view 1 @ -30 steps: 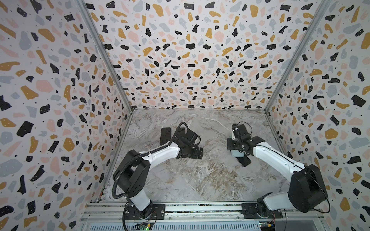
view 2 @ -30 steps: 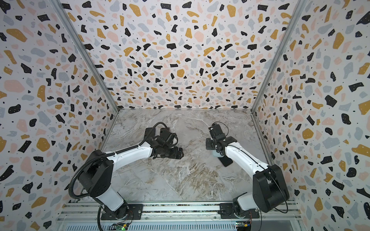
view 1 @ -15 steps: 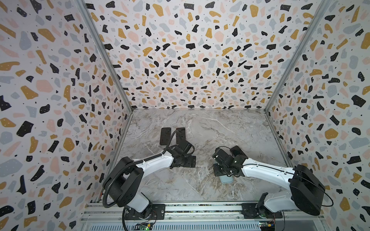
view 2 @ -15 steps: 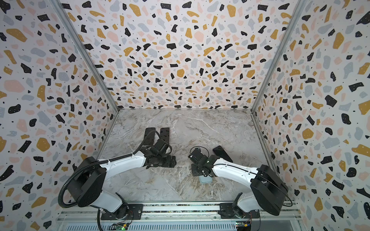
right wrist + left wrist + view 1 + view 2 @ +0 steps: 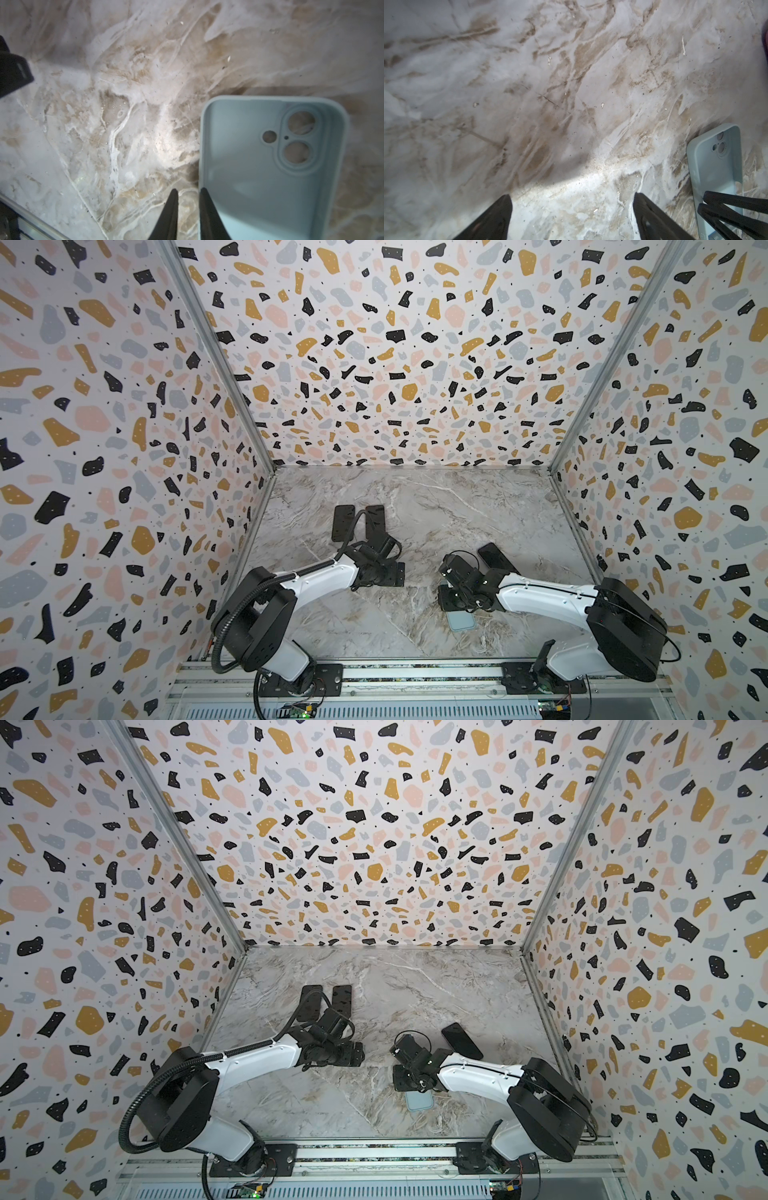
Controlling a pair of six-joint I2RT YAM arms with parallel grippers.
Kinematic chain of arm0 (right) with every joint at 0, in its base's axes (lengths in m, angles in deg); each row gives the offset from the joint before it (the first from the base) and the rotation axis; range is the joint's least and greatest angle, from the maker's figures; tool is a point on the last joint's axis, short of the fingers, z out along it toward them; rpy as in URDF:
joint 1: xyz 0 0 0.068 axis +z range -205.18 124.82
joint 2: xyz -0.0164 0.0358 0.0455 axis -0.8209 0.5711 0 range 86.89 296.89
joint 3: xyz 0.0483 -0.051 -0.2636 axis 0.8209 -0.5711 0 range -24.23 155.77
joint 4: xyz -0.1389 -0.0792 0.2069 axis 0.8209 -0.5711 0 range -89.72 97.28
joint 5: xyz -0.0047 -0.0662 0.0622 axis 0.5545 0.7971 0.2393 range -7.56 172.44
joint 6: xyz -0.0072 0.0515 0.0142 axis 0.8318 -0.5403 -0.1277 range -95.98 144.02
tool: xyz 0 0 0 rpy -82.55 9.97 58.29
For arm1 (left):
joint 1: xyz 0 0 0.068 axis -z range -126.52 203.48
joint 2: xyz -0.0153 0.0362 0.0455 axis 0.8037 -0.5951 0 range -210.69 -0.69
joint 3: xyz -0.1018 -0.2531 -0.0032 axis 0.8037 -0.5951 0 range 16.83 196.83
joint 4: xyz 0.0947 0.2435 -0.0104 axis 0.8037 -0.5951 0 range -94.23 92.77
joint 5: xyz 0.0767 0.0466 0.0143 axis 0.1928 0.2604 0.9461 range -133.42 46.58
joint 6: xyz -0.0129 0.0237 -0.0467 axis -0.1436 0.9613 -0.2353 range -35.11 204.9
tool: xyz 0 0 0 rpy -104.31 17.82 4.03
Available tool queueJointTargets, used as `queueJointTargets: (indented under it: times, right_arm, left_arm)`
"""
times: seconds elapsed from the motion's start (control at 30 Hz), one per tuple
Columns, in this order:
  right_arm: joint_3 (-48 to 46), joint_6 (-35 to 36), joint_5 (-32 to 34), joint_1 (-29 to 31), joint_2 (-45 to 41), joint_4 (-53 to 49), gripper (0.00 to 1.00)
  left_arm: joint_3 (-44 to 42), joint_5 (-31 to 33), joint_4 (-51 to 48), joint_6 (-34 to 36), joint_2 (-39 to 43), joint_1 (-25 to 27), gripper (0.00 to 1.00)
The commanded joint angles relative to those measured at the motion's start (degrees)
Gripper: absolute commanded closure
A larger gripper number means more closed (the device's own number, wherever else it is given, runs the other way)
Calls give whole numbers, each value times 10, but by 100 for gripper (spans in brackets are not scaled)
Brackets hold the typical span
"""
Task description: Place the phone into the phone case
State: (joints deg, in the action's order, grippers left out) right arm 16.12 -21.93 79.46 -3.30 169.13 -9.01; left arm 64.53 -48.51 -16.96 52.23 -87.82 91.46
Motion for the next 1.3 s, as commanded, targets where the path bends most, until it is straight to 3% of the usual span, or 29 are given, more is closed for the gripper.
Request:
queueJointTargets:
  times: [0.0, 0.13, 0.23, 0.43, 0.67, 1.27]
  right_arm:
    - [23, 14, 24, 2, -8, -27, 75]
    - [47, 55, 54, 1, -32, -72, 69]
    - [45, 80, 82, 0, -61, -101, 58]
    - [4, 98, 72, -24, -116, -133, 48]
    - [-52, 77, 43, -29, -178, -141, 48]
    - [-117, 23, -3, -21, -178, -98, 47]
  left_arm:
    - [7, 5, 8, -2, -2, -2, 8]
    - [6, 0, 11, -3, 2, 0, 8]
    - [1, -4, 16, -7, 9, 7, 9]
    - [-18, -20, 49, -39, 24, 48, 9]
    - [-57, -57, 120, -95, 45, 104, 9]
    - [-46, -61, 118, -86, 7, 109, 8]
